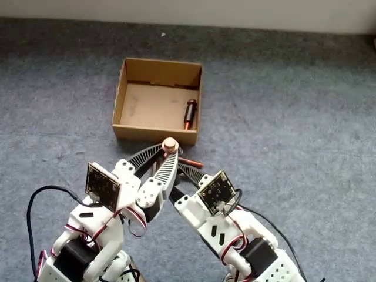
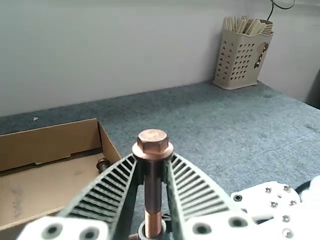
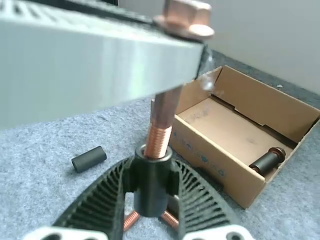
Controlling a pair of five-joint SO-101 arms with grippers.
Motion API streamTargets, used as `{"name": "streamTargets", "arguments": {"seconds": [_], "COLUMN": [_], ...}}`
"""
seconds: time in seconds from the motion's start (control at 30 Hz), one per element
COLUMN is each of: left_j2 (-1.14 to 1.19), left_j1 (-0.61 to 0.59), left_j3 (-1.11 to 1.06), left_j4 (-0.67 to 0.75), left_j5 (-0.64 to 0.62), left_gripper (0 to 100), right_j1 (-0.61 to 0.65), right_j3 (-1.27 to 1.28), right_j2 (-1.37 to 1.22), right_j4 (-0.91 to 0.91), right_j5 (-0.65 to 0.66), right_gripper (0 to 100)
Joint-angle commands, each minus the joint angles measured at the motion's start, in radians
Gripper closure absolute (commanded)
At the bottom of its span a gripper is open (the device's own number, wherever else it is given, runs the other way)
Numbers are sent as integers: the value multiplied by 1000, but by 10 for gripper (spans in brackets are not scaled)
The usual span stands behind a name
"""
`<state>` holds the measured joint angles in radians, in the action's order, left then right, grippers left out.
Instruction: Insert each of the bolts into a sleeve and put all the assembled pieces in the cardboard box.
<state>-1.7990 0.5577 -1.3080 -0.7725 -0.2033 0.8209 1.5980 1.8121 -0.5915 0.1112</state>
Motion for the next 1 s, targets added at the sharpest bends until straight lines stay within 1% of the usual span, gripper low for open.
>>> {"name": "streamTargets", "arguments": {"seconds": [0.0, 0.17, 0.2, 0.27, 0.37, 0.5, 0.63, 0.7, 0.83, 0.9, 0.97], "left_j2": [-12, -10, -12, -12, -10, -7, -7, -8, -8, -5, -5], "left_j1": [21, 16, 16, 1, -67, -179, -234, -245, -269, -260, -225], "left_j3": [10, 2, -7, -22, -38, -38, -30, 2, 134, 173, 166], "left_j4": [12, 11, 11, 11, 11, 11, 3, -31, -187, -245, -264], "left_j5": [15, 17, 18, 18, 12, 12, 15, 17, 18, 21, 63], "left_gripper": [994, 988, 976, 911, 809, 796, 796, 796, 796, 796, 796], "right_j1": [-15, -76, -81, -82, -81, -79, -77, -82, -79, -77, -76], "right_j3": [-13, -15, -15, -13, -12, -8, -7, -7, -7, -7, -10], "right_j2": [13, 13, 13, 13, 13, 13, 13, 13, 13, 13, 13], "right_j4": [28, 27, 27, 27, 25, 25, 25, 25, 25, 25, 25], "right_j5": [3, -2, -2, -3, -3, -3, 2, 2, 2, 0, -2], "right_gripper": [992, 992, 992, 992, 992, 992, 992, 992, 992, 992, 992]}}
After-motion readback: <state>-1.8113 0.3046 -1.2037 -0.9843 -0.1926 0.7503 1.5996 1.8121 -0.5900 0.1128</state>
